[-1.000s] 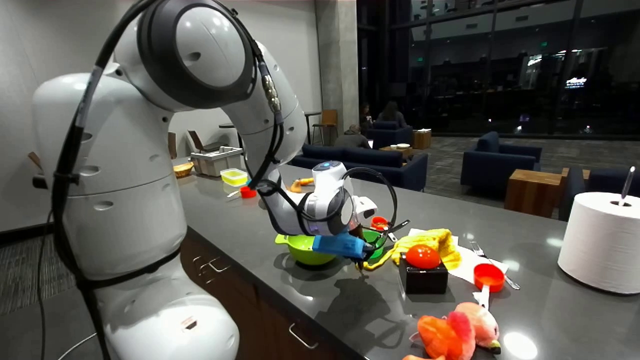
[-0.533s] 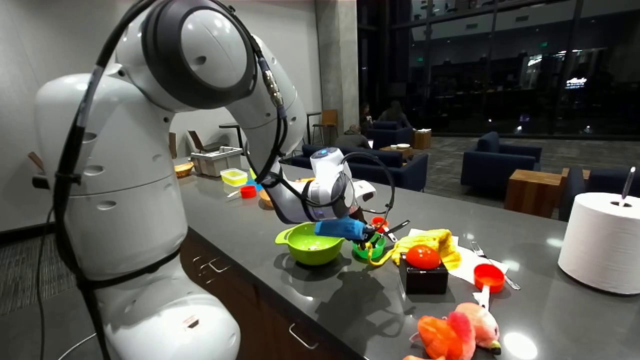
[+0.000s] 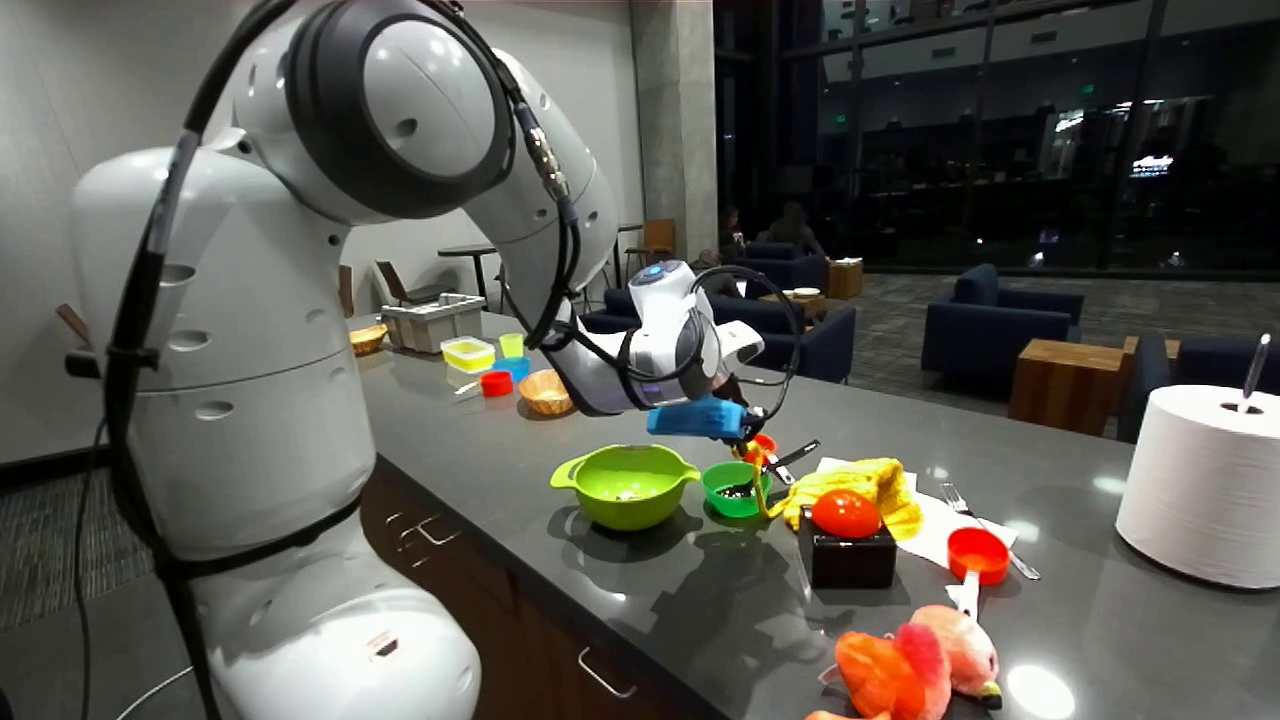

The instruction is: Move the yellow cloth backwards.

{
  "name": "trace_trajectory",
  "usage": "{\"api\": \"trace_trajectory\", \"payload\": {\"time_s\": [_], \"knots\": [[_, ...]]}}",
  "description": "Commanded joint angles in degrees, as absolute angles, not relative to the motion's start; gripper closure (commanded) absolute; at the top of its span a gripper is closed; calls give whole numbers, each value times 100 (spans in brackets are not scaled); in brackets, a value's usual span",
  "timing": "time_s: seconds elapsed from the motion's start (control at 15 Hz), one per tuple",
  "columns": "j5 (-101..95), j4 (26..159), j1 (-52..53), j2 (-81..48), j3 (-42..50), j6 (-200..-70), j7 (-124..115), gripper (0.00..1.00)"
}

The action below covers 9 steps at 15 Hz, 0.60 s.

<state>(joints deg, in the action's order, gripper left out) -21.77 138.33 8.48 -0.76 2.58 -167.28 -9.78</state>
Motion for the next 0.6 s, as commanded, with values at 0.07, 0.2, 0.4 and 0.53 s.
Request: {"api": "trace_trajectory", "payload": {"time_s": [0.07, 0.2, 0.4, 0.53], "knots": [[-2048, 13339, 867, -277, 228, -16583, -890, 99], [-1873, 13147, 856, -379, 210, -16539, -778, 99], [-1376, 12822, 699, -514, -20, -16258, -465, 99], [-981, 12571, 660, -605, -125, -15927, -243, 99]]}}
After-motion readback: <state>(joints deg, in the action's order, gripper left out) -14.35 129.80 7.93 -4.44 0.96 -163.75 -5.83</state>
